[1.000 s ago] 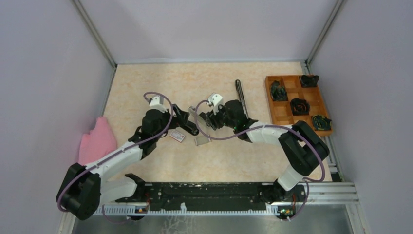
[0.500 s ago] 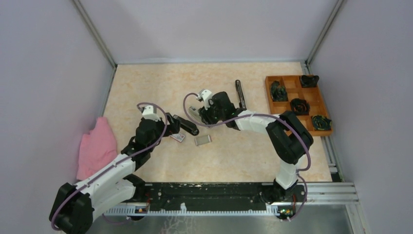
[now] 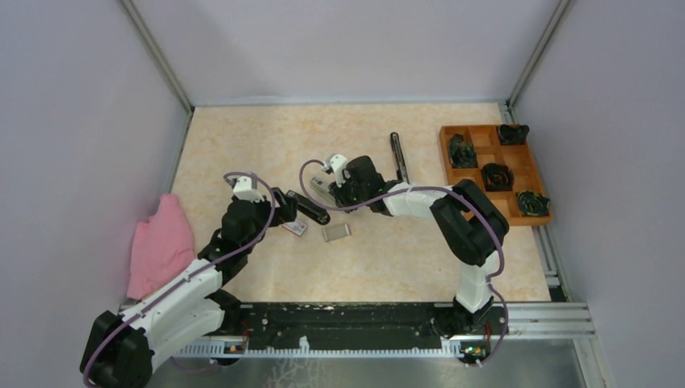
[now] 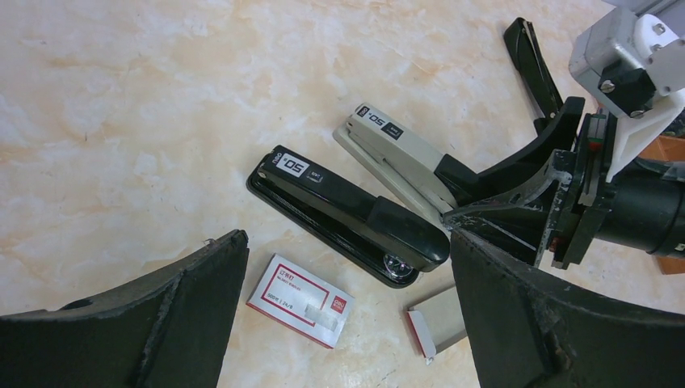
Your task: Load the staples into the stapler
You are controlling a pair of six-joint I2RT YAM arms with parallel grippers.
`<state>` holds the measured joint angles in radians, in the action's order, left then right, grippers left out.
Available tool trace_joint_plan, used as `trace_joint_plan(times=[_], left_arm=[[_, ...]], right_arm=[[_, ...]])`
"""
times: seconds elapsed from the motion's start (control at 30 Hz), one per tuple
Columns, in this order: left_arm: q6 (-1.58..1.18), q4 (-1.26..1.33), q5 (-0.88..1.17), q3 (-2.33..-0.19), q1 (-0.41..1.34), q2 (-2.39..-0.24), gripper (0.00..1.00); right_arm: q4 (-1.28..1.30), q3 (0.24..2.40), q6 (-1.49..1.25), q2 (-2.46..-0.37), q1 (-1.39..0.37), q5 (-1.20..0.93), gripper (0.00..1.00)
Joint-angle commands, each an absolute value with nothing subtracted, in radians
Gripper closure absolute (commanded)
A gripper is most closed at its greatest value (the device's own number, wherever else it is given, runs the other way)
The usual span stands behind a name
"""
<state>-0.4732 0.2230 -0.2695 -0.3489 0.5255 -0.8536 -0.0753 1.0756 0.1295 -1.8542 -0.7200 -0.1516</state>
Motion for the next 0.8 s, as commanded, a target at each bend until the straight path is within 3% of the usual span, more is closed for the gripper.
trace_joint_plan(times=[0.0,0.53,0.77], left_arm=[[-0.458,0.230,-0.269,-0.342,0.522,-0.840,0.01],[-0.468,0.225,-0.262,-0.345,0.523,-0.841,0.01],[-0.506,0.190,-0.289,-0.360,0.522,-0.799,0.01]], right_arm=[[-0.039,1.056,0.151,-1.904,-0.728,-0.131,0.94],[0.021,1.062,0.111,-1.944,-0.777,-0.057,0.95],[0.034,1.178,0.078,-1.941,-0.853,-0.055,0.91]])
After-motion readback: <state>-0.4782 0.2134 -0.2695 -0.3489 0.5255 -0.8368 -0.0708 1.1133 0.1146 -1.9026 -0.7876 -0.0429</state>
